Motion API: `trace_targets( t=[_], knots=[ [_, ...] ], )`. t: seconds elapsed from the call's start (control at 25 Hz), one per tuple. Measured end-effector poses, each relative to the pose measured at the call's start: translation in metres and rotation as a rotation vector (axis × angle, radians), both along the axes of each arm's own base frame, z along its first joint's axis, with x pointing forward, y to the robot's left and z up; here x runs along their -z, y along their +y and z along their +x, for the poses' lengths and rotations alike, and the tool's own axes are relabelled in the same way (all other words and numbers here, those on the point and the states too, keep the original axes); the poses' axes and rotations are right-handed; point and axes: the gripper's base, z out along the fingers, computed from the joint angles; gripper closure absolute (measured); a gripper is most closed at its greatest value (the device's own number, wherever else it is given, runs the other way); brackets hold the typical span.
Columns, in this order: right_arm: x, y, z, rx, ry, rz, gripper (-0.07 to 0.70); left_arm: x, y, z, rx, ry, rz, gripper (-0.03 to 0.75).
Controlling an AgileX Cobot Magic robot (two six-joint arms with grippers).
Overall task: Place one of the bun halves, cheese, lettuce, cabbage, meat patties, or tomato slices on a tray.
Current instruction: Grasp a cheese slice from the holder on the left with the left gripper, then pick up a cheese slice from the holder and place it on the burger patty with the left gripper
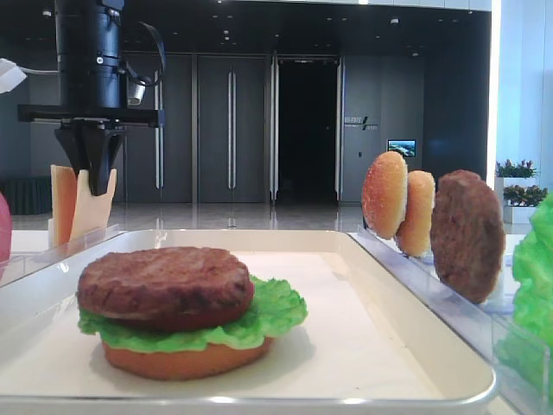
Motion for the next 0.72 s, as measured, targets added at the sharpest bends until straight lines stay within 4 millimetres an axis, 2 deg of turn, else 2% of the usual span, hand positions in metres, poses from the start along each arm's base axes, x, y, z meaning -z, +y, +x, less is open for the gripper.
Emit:
trace_targets(
  t=[0.2,0.36,0.52,0.64,0.72],
  knots=[
    [0.000,0.000,0.000,0.000,0.000,0.000,0.157,-0.021,-0.008,0.002,0.026,-0.030,-0.038,0.689],
    [0.000,0.000,0.000,0.000,0.000,0.000,0.157,-0.046,-0.021,-0.009,0.089,-0.045,-0.163,0.689],
    [0.000,0.000,0.000,0.000,0.000,0.000,0.157,-0.082,-0.029,-0.027,0.149,-0.082,-0.284,0.689],
    [0.000,0.000,0.000,0.000,0.000,0.000,0.157,-0.094,-0.031,-0.050,0.195,-0.055,-0.366,0.689],
    [0.000,0.000,0.000,0.000,0.000,0.000,0.157,-0.091,-0.030,-0.069,0.222,-0.020,-0.410,0.689]
  ],
)
